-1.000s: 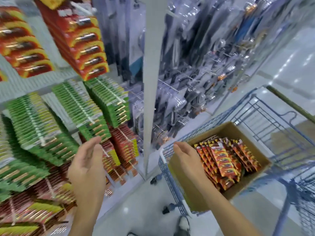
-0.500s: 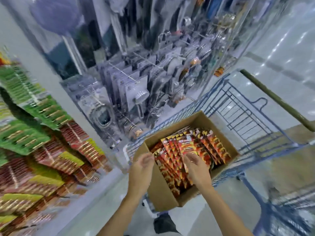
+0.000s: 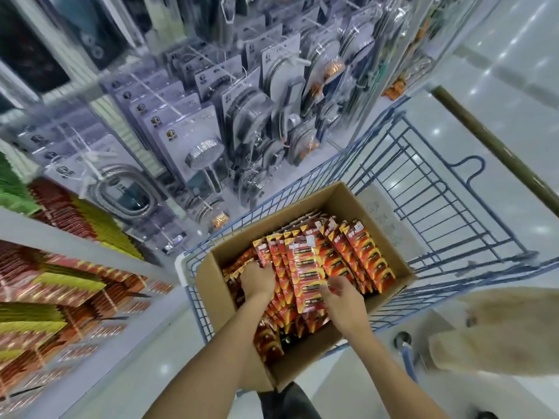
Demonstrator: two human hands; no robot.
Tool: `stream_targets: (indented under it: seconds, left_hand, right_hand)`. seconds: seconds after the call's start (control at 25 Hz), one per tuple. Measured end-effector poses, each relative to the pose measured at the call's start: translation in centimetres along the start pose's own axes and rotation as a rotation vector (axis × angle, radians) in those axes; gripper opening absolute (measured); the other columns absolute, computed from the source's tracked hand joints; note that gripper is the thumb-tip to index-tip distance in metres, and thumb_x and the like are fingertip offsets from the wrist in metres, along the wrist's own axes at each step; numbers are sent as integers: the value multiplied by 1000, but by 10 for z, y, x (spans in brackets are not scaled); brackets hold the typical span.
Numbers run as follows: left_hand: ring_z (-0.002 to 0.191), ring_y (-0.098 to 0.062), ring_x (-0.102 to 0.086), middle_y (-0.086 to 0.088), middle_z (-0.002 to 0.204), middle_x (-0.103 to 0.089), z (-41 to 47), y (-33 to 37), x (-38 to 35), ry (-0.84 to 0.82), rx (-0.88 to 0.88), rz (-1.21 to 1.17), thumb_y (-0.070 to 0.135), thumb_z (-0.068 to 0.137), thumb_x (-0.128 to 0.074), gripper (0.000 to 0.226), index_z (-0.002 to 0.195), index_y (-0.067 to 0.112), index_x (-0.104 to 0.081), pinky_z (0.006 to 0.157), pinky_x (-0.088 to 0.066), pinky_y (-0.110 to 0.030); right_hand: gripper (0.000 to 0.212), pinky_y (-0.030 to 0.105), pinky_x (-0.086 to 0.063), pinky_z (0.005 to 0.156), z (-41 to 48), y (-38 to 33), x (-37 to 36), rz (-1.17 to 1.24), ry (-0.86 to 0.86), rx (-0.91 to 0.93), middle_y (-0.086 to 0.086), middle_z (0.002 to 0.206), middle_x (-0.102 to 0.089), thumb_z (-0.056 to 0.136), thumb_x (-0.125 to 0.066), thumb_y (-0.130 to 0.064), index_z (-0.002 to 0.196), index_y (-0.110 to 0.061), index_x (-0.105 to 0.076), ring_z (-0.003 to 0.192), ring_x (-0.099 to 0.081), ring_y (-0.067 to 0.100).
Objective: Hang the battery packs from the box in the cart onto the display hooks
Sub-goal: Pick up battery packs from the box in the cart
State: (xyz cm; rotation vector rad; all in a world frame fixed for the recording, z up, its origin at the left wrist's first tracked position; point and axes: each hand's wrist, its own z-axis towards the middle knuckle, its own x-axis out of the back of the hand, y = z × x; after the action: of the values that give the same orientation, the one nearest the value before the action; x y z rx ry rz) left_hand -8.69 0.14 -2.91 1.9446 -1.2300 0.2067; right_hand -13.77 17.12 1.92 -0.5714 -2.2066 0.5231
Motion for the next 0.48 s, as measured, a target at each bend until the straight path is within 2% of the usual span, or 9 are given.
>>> stream_targets:
  seconds: [0.12, 0.2, 0.32, 0.4, 0.48]
  left_hand:
    - [112, -32, -65, -13, 121, -70, 11, 8, -15, 63, 62, 66, 26, 104, -61, 23, 111, 6, -70, 88, -49, -37]
    - [121, -29, -62, -8, 129, -68, 13, 11, -17, 69, 126, 23, 26, 102, -66, 27, 123, 10, -70, 92, -48, -35]
    - [123, -28, -61, -7, 132, -66, 17, 5, -12, 67, 197, -82, 23, 96, -74, 27, 120, 11, -71, 94, -49, -37]
    - [116, -27, -61, -6, 124, -64, 13, 2, -5, 97, 195, -159, 21, 98, -72, 21, 114, 9, -68, 88, -47, -35]
    - [105, -24, -60, -1, 110, -62, -1, -2, 6, 142, 131, -221, 20, 102, -65, 12, 107, 10, -62, 85, -45, -33]
  right_hand:
    - [47, 37, -47, 104, 11, 2, -1, -9, -4, -17, 4, 139, -61, 103, -58, -34, 144, -11, -51, 127, -58, 22]
    - [51, 38, -48, 105, 18, 2, -3, -20, -13, -37, 4, 142, -59, 103, -59, -36, 146, -11, -48, 129, -57, 23]
    - [60, 40, -49, 107, 27, 1, -7, -20, -23, -51, 4, 144, -56, 100, -63, -40, 150, -12, -44, 131, -56, 24]
    - [68, 44, -50, 107, 36, 0, -14, -51, -28, -46, 4, 145, -54, 95, -67, -48, 149, -13, -44, 130, -56, 24]
    - [79, 46, -50, 105, 43, -7, -21, -180, -15, -54, 5, 146, -47, 87, -70, -59, 146, -14, -44, 130, -53, 26]
